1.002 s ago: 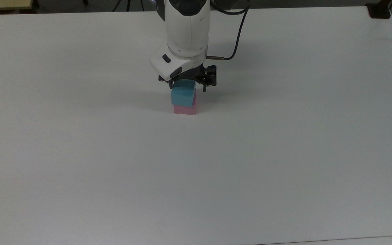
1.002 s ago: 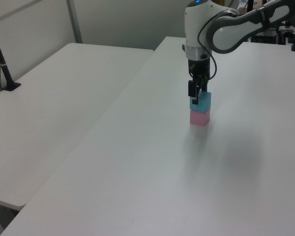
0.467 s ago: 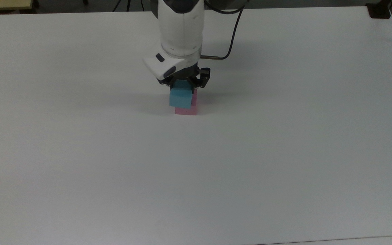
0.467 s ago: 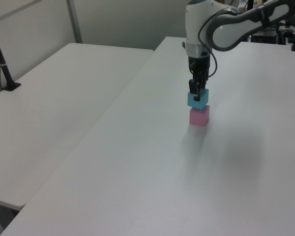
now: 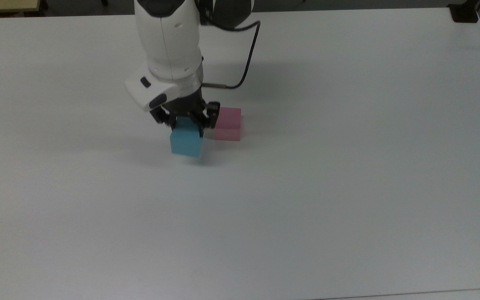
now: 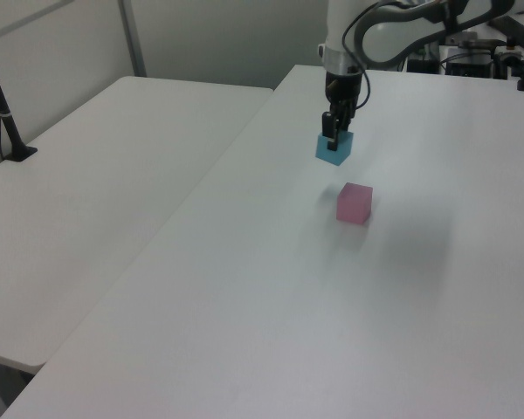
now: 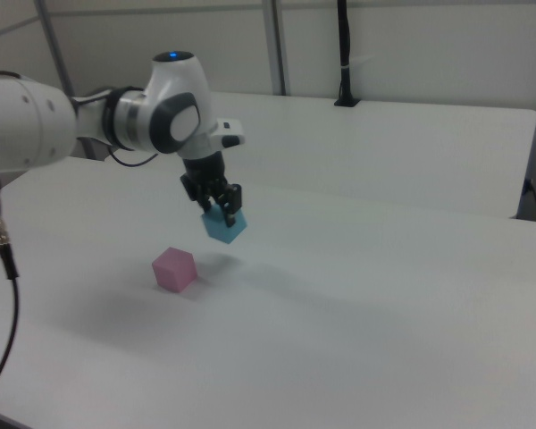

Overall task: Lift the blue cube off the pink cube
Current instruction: 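Lift the light-blue cube off the pink cube and move it aside, then set the light-blue cube on the table, open and raise the gripper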

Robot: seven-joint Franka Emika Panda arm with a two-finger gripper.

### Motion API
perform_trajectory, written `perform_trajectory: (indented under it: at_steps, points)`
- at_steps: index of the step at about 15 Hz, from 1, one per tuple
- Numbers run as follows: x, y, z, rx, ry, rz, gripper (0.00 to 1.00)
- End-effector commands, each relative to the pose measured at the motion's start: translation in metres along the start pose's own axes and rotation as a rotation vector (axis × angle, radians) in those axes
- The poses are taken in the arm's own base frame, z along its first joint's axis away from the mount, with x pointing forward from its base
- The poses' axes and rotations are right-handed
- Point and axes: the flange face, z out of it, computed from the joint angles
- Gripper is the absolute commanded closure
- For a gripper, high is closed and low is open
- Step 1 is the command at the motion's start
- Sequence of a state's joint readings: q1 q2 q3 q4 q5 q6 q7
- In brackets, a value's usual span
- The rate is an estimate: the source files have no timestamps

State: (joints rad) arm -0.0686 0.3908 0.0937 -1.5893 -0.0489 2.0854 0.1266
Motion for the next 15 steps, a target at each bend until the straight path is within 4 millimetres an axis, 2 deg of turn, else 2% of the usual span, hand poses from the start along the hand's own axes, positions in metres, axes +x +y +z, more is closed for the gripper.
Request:
perform_trajectory:
  at_steps: [1,3,4,5,6,7,8,9,10,12,15]
  points:
    - [0.034,-0.004,0.032,0.015,0.130,-0.010,0.72]
    - [0.036,-0.006,0.054,-0.010,0.126,-0.040,0.56]
    - [0.035,-0.008,0.061,-0.044,0.120,-0.069,0.42]
    - [0.035,-0.011,0.060,-0.056,0.124,-0.080,0.35]
    - [0.033,-0.017,0.060,-0.056,0.123,-0.084,0.04]
    - [0.033,-0.020,0.057,-0.055,0.126,-0.086,0.00]
    - [0.033,-0.020,0.050,-0.055,0.134,-0.084,0.00]
    - [0.033,-0.022,0.036,-0.053,0.147,-0.083,0.00]
    - [0.032,-0.022,0.018,-0.049,0.165,-0.076,0.00]
    - [0.018,-0.023,-0.020,-0.063,0.117,-0.060,0.00]
    - [-0.013,-0.019,-0.085,-0.076,0.024,-0.038,0.00]
